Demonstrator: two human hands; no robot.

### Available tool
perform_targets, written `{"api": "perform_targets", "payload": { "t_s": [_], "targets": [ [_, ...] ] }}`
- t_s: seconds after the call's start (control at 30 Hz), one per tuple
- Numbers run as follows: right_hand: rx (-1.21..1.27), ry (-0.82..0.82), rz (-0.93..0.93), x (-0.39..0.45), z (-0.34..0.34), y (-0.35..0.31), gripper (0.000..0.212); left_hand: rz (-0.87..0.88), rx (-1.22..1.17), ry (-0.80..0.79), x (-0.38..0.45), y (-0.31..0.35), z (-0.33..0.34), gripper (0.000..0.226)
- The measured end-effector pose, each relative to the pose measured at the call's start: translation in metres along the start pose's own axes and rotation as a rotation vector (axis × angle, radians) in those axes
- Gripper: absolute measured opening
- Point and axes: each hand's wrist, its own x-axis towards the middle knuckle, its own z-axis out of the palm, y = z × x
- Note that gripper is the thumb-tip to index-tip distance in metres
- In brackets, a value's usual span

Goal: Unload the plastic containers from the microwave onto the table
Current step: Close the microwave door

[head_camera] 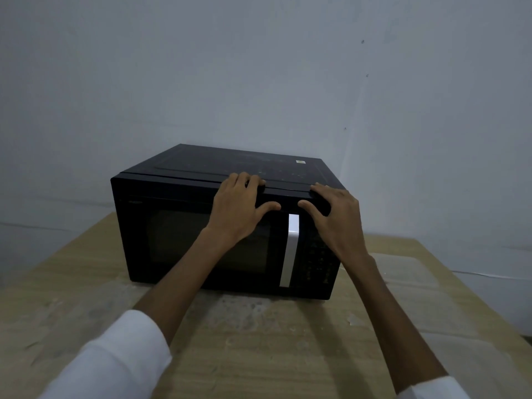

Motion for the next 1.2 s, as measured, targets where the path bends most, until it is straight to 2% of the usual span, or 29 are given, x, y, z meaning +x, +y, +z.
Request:
{"api": "perform_targets", "payload": {
  "t_s": [0.2, 0.63, 0.97, 1.1, 1.2],
  "targets": [
    [-0.022, 0.010, -0.003, -0.002, 0.000, -0.001, 0.056, 0.006, -0.005, 0.032, -0.004, -0.001, 0.003, 0.076],
    [-0.125, 0.021, 0.014, -0.007, 0.003, -0.005, 0.057, 0.073, 0.031, 0.015, -0.014, -0.007, 0.001, 0.063],
    [-0.124, -0.019, 0.070, 0.003, -0.009, -0.019, 0.059, 0.027, -0.010, -0.080, -0.004, -0.002, -0.012, 0.057],
    [-0.136, -0.155, 0.141, 0.026, -0.015, -0.025, 0.070, -0.008, -0.004, -0.201, 0.011, -0.002, -0.024, 0.065],
    [-0.125, -0.204, 0.193, 0.046, -0.021, -0.027, 0.068, -0.058, -0.005, -0.271, 0.023, -0.007, -0.037, 0.071]
  ]
}}
